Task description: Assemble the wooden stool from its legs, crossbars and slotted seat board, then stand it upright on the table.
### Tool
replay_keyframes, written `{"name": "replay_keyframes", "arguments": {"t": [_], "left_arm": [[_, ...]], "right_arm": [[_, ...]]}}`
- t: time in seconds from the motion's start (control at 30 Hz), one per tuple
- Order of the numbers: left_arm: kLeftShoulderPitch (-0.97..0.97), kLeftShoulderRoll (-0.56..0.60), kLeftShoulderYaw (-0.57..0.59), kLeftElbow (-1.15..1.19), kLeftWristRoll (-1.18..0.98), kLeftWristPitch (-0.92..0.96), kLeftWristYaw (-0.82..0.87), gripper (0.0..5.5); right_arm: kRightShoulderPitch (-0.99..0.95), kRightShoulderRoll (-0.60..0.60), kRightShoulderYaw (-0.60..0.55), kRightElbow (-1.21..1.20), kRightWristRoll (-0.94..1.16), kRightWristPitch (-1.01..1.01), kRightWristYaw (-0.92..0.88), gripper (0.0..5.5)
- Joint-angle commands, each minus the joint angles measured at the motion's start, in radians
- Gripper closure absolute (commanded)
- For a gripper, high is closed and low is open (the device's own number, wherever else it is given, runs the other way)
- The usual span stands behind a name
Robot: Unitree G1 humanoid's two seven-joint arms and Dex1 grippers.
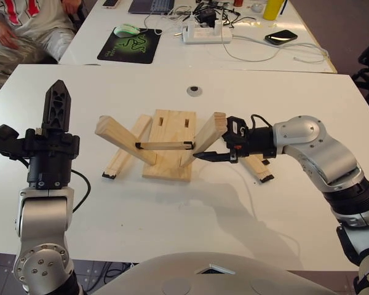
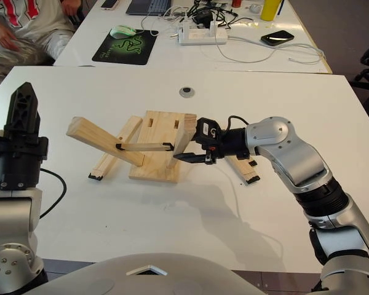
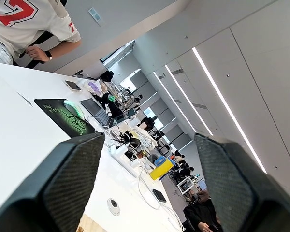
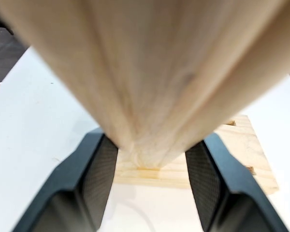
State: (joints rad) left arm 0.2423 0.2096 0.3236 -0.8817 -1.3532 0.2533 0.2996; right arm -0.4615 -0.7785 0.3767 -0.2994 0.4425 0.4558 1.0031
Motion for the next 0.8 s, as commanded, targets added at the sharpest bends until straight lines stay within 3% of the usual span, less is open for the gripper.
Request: {"name": "replay_keyframes", "arguments": {"t": [0.03,0.5,0.8], "left_arm": [[-0.006,0.001,-0.016,0.006,0.019,-0.017,-0.008,2.05],[-0.076,-0.009,-0.044,0.064,0.035,-0.047,-0.038,2.05],[-0.156,0.064,-0.021,0.089,0.0,-0.021,-0.042,2.05]], "right_arm": [[0.039,-0.054,0.088,0.076,-0.185,0.039,-0.018,3.45],[0.041,0.006,0.092,0.284,-0.212,-0.14,-0.037,3.45],[0.036,0.011,0.119,0.4,-0.263,-0.232,-0.032,3.45]]}}
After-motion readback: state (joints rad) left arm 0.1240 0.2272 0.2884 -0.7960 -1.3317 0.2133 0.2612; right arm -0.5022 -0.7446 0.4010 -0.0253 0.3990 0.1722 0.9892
